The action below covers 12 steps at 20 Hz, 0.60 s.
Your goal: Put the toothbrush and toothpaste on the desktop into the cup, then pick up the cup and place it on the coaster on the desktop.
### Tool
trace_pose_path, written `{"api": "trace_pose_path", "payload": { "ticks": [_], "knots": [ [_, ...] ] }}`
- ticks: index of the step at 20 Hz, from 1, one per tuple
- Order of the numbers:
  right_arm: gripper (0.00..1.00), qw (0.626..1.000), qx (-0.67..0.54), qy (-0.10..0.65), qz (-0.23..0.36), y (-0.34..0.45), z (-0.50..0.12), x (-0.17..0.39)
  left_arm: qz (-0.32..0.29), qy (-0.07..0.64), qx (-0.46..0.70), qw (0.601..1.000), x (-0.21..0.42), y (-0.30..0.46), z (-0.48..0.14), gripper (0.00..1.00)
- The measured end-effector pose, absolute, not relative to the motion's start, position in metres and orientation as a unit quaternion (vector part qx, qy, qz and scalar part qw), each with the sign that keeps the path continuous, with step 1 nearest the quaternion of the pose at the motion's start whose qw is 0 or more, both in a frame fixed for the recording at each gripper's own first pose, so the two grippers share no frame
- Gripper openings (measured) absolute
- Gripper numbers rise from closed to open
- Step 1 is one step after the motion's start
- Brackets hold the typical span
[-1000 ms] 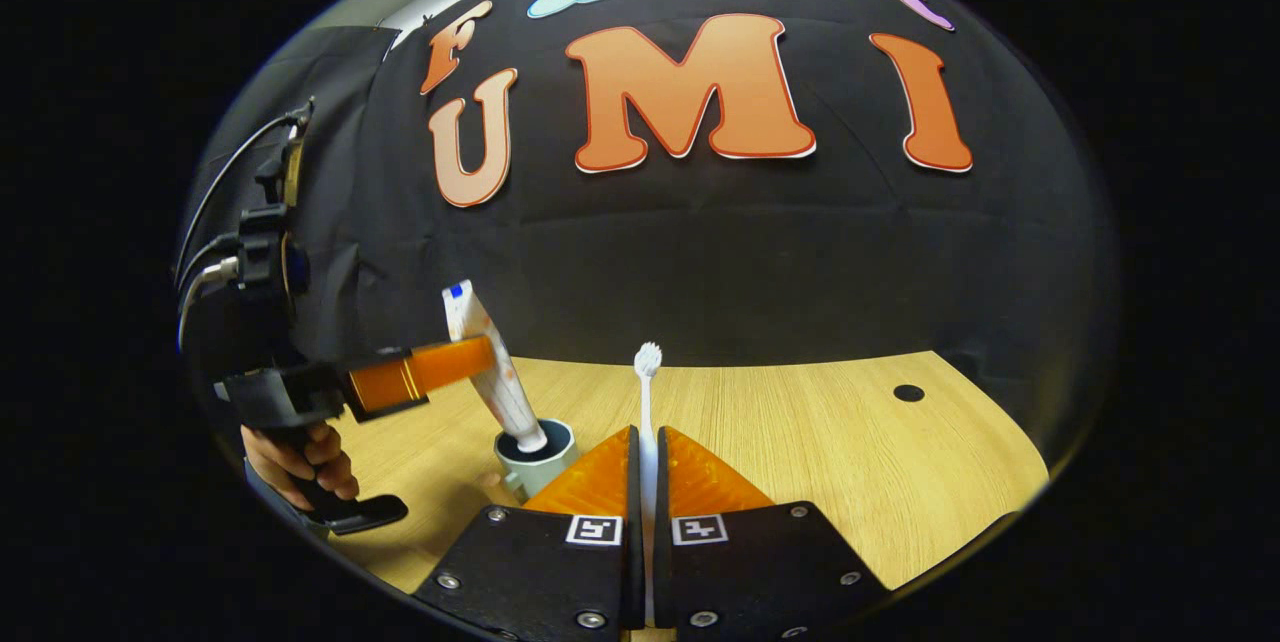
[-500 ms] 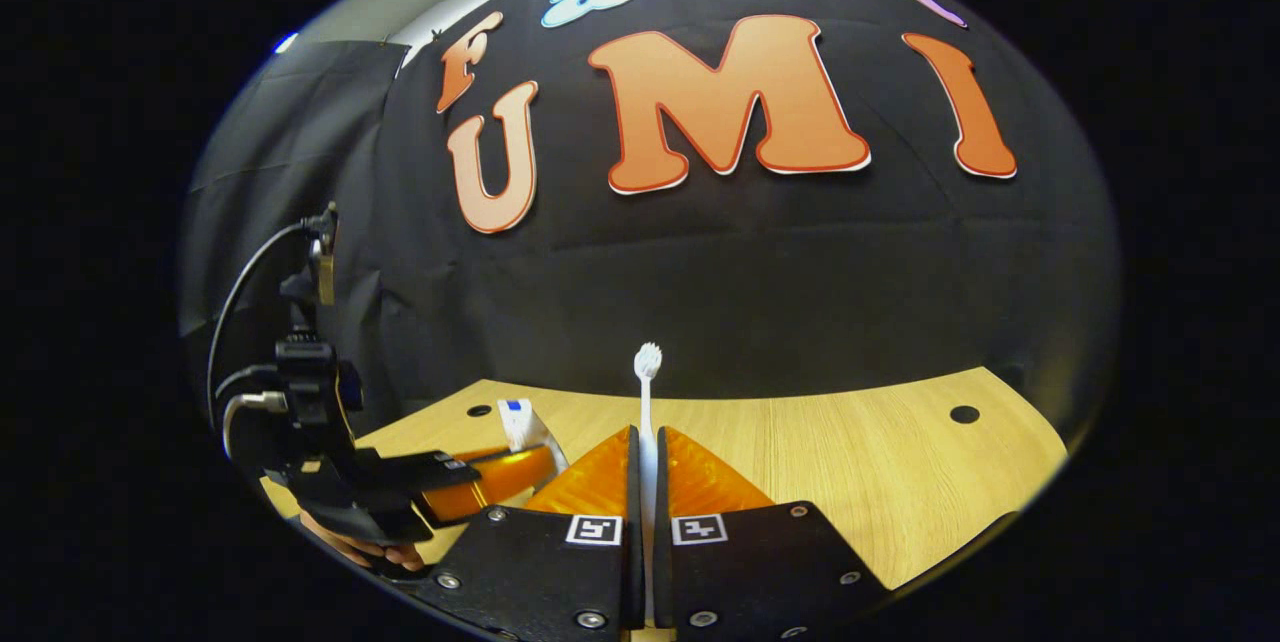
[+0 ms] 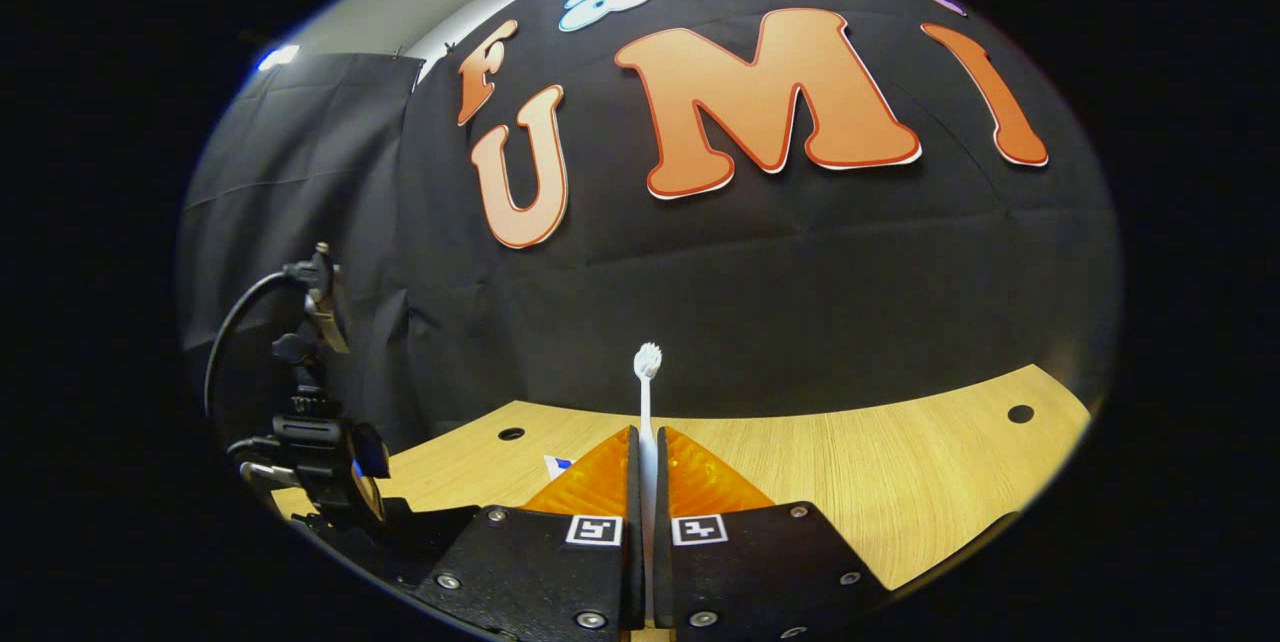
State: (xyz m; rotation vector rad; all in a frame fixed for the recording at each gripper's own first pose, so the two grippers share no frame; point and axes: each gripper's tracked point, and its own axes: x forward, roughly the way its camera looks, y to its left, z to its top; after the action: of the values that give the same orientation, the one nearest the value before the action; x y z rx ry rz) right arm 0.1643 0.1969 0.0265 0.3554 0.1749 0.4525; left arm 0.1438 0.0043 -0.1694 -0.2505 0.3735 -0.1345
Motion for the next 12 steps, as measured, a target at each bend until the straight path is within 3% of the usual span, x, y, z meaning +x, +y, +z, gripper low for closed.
{"api": "trace_pose_path", "payload": {
  "ticks": [3, 4, 6, 9, 11, 12],
  "knots": [
    [0.04, 0.949, 0.195, 0.083, 0.234, 0.206, 0.027, 0.171, -0.068, 0.175, -0.129, 0.974, 0.137, 0.009, -0.161, 0.25],
    [0.04, 0.948, 0.2, 0.084, 0.234, 0.208, 0.026, 0.173, -0.07, 0.175, -0.128, 0.974, 0.136, 0.01, -0.16, 0.25],
    [0.04, 0.946, 0.208, 0.082, 0.237, 0.21, 0.026, 0.177, -0.08, 0.171, -0.13, 0.973, 0.131, 0.01, -0.154, 0.4],
    [0.04, 0.942, 0.22, 0.073, 0.242, 0.211, 0.029, 0.183, -0.093, 0.163, -0.132, 0.973, 0.118, 0.009, -0.147, 0.43],
    [0.04, 0.94, 0.229, 0.067, 0.245, 0.214, 0.031, 0.188, -0.104, 0.16, -0.141, 0.971, 0.107, 0.009, -0.141, 0.66],
    [0.04, 0.939, 0.23, 0.066, 0.245, 0.217, 0.029, 0.191, -0.103, 0.156, -0.142, 0.972, 0.102, 0.011, -0.138, 0.67]
  ]
}}
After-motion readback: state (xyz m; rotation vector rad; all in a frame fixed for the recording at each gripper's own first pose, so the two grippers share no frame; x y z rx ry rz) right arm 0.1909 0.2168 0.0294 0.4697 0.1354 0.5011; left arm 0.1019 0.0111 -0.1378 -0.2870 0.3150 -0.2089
